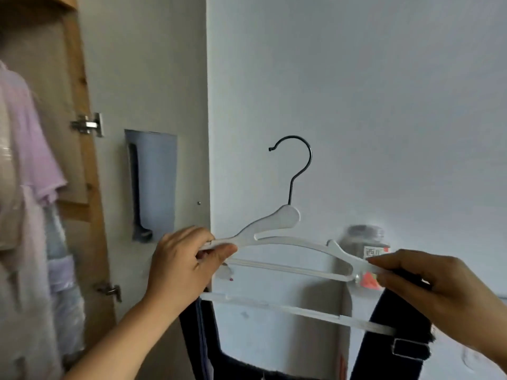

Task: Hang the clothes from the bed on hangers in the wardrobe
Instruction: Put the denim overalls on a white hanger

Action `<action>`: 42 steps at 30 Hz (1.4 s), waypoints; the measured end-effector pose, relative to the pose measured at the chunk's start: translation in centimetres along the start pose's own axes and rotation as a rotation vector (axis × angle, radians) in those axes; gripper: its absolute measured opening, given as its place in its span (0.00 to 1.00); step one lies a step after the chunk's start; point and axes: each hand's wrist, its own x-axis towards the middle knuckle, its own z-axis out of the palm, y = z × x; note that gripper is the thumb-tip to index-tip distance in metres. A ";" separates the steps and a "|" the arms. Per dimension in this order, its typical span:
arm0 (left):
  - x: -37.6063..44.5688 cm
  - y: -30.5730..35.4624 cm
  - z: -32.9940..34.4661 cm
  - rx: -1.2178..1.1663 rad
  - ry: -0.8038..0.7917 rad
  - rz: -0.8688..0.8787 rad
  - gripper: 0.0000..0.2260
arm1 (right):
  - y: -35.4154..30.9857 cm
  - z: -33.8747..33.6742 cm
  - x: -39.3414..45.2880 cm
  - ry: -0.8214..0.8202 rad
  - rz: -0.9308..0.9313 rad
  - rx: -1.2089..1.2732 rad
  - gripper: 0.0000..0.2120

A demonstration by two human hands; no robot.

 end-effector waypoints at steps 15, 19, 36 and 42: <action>1.4 -9.2 -12.4 0.277 0.032 -0.415 0.15 | -12.2 17.0 13.1 0.078 -0.391 -0.034 0.05; 3.4 -12.5 -14.8 0.327 0.006 -0.420 0.23 | -15.8 20.8 16.0 0.075 -0.412 0.000 0.06; 9.8 -29.7 -20.6 0.446 0.010 -0.466 0.22 | -26.3 30.9 29.3 -0.930 -0.306 0.908 0.21; 9.7 -31.8 -21.3 0.561 -0.026 -0.435 0.26 | -27.4 34.4 31.2 -0.910 -0.092 1.119 0.06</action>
